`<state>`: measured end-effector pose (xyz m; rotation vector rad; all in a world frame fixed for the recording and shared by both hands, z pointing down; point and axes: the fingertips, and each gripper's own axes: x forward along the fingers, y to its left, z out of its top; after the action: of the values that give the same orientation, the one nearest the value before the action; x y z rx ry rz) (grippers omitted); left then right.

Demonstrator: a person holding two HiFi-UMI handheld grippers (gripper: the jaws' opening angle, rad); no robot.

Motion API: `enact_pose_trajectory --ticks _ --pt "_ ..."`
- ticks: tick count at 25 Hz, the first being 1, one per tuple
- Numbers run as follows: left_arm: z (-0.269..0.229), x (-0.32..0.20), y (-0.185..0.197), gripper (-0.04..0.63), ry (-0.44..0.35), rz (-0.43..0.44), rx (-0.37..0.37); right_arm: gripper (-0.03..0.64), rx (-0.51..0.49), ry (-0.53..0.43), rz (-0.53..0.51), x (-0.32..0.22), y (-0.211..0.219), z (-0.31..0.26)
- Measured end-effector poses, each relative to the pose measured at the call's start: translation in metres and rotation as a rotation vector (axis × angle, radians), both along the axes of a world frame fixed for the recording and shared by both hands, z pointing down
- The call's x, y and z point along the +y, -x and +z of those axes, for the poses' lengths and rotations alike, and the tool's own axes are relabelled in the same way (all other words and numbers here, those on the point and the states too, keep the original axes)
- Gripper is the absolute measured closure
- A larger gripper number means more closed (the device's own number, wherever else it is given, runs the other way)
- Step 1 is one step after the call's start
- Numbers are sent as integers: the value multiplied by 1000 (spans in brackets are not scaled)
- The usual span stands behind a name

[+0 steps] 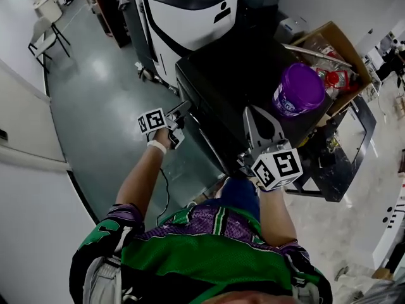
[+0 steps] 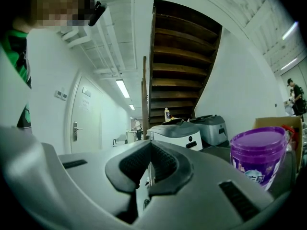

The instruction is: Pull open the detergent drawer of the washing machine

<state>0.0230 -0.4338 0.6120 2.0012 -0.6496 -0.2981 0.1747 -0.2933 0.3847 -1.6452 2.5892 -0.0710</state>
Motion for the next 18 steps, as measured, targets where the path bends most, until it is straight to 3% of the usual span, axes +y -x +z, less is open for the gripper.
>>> enact_pose_trajectory --ticks 7,12,18 --pt "47 -36 -4 385 135 -52 120 617 7 16 25 -7 -19 8" --pt "65 -48 -9 377 190 -62 178 617 4 29 39 -10 -30 13" --pt "74 -54 -17 336 244 -44 313 617 -2 41 38 -15 -34 19"
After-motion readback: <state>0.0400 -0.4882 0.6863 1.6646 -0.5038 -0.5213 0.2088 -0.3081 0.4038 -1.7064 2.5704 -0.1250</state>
